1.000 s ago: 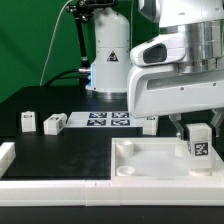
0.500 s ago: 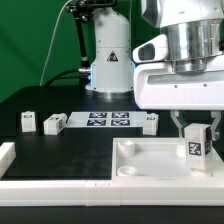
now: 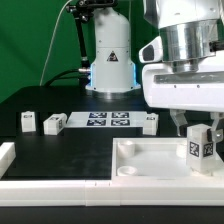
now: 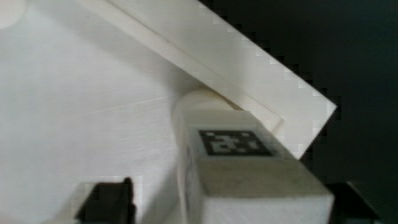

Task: Assemble one leg

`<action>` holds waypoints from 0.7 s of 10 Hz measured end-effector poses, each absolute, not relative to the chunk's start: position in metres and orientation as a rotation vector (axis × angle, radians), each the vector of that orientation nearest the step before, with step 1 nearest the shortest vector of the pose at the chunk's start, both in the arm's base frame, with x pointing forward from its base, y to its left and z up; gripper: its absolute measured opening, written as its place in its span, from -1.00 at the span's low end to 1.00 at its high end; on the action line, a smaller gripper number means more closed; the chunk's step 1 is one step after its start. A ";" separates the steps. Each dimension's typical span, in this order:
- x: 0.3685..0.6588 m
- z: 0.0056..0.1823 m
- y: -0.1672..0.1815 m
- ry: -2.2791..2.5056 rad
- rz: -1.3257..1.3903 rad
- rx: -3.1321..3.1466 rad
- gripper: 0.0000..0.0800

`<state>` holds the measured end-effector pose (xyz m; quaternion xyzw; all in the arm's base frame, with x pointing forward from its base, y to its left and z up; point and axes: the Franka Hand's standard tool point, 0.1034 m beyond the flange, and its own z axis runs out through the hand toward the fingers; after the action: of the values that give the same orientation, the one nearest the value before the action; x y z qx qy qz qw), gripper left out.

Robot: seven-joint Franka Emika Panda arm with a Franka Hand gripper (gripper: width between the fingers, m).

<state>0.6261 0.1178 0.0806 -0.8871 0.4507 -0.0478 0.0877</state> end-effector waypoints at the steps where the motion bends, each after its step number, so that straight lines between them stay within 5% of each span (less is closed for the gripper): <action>1: 0.627 0.082 0.124 1.322 -0.153 -2.646 0.52; 7: 0.628 0.078 0.124 0.249 -0.247 -3.023 0.62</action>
Offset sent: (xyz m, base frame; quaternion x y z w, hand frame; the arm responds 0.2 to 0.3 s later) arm 0.0095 0.0000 -0.0024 -0.0284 0.0126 -0.4029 0.9147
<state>0.6277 0.1238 0.0778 -0.9922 0.0817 -0.0809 0.0490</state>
